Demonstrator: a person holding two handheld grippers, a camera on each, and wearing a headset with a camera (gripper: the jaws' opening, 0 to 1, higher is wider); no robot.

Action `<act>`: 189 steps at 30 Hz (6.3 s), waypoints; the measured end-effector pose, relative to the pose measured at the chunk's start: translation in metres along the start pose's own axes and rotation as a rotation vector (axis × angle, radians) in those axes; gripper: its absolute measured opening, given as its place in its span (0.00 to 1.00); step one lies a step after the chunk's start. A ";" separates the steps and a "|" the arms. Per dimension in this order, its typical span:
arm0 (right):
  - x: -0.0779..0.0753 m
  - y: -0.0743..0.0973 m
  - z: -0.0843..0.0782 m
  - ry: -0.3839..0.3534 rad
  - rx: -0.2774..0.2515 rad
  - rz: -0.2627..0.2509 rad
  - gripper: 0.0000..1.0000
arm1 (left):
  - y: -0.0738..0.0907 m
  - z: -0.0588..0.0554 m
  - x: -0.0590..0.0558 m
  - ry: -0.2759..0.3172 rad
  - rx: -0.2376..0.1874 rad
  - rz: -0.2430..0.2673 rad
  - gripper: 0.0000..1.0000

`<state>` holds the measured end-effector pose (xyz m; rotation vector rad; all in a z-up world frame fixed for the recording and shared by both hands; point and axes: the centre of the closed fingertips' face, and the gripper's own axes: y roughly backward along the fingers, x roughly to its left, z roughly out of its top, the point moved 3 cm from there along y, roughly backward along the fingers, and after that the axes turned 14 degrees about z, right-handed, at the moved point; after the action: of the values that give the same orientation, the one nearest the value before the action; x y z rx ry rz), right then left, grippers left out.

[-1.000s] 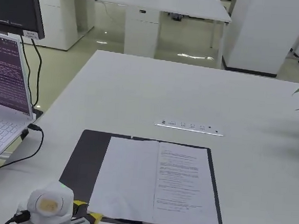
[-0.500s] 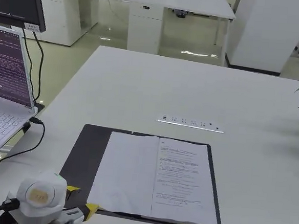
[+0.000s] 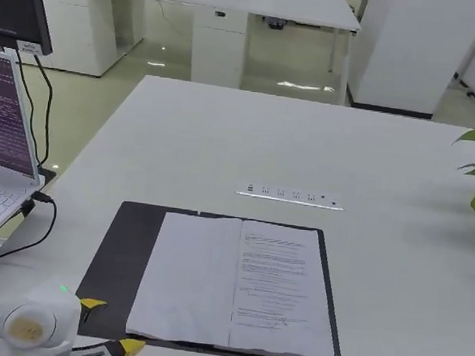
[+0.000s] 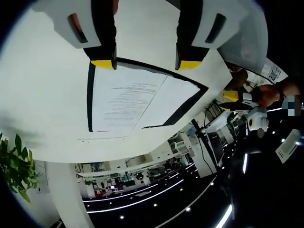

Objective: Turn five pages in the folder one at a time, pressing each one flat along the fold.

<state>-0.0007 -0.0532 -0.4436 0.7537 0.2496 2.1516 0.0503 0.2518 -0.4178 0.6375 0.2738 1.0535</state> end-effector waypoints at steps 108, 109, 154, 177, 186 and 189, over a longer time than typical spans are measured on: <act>-0.020 0.036 -0.047 -0.180 0.039 -0.003 0.58 | -0.201 0.050 -0.245 -0.138 0.051 -0.258 0.66; -0.021 0.036 -0.047 -0.182 0.038 -0.004 0.58 | -0.203 0.049 -0.245 -0.140 0.051 -0.252 0.67; -0.047 0.017 -0.027 -0.174 0.023 0.055 0.52 | -0.206 0.044 -0.233 -0.170 0.001 -0.265 0.55; -0.103 -0.053 0.030 -0.242 -0.107 0.084 0.45 | -0.207 0.046 -0.220 -0.102 0.014 -0.269 0.42; -0.117 -0.078 0.040 -0.303 -0.131 0.108 0.44 | -0.204 0.044 -0.217 -0.086 0.021 -0.277 0.40; -0.114 -0.080 0.042 -0.324 -0.144 0.126 0.41 | -0.202 0.043 -0.218 -0.084 0.028 -0.284 0.43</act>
<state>0.1300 -0.0921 -0.4924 1.0398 -0.1239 2.0982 0.1118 -0.0217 -0.5254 0.6450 0.2965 0.7498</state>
